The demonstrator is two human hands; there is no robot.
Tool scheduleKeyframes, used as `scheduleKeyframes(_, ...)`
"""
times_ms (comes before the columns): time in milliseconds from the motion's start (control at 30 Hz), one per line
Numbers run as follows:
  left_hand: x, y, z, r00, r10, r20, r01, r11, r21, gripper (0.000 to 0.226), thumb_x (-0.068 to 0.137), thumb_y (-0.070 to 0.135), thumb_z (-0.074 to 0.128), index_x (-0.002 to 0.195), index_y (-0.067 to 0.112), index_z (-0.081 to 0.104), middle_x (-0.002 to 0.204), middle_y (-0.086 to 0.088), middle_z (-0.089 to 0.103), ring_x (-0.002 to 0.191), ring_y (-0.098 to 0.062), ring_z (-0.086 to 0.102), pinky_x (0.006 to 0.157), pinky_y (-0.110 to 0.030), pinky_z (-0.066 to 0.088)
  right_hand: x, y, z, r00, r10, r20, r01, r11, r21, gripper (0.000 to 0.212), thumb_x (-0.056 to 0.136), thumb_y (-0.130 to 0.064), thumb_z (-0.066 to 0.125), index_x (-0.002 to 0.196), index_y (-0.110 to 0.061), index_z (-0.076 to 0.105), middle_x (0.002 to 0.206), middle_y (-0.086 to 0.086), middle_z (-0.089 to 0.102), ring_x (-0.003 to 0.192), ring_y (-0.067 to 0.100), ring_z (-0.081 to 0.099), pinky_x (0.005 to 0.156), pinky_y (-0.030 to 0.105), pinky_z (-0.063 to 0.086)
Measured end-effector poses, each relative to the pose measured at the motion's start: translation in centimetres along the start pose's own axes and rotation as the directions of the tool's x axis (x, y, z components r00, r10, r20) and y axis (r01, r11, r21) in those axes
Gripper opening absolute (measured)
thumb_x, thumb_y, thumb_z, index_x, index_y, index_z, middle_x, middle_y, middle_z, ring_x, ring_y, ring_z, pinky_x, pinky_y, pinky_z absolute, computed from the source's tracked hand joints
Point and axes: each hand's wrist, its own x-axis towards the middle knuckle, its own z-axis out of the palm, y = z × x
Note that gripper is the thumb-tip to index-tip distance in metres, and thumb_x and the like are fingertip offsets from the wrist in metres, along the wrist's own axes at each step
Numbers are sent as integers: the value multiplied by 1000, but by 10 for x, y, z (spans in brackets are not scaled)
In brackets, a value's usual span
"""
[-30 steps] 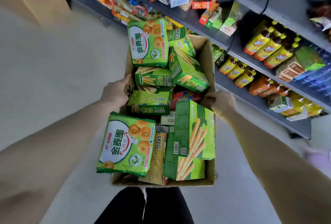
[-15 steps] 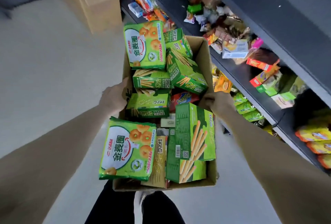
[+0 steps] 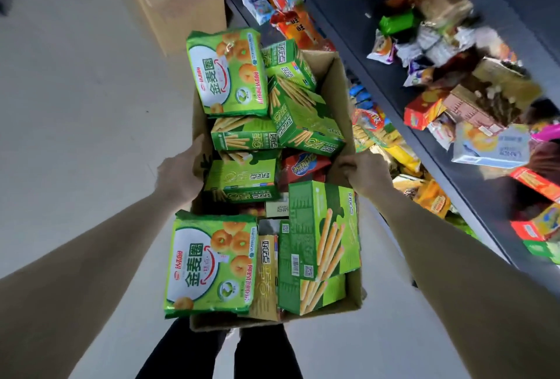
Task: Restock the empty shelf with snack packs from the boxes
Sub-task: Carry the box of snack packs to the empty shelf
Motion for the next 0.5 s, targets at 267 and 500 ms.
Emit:
scheduleKeyframes(267, 109, -1, 119, 982, -190, -14, 184, 966, -183, 82, 92, -1, 47, 155, 42, 17, 136, -6, 61, 122, -39, 51, 103, -40, 37, 162, 33, 82, 999, -2, 54, 3, 1000, -16, 37, 89, -3, 61, 115, -25, 75, 107, 12, 74, 96, 33, 67, 80, 33, 53)
scheduleKeyframes(500, 168, -4, 245, 933, -357, 39, 348, 870, -350, 69, 96, 24, 45, 151, 55, 15, 99, -14, 68, 81, -30, 58, 74, -34, 46, 257, 81, 162, 988, 12, 152, 16, 983, -181, 53, 85, 4, 55, 122, -31, 70, 107, 17, 72, 98, 40, 66, 80, 38, 51)
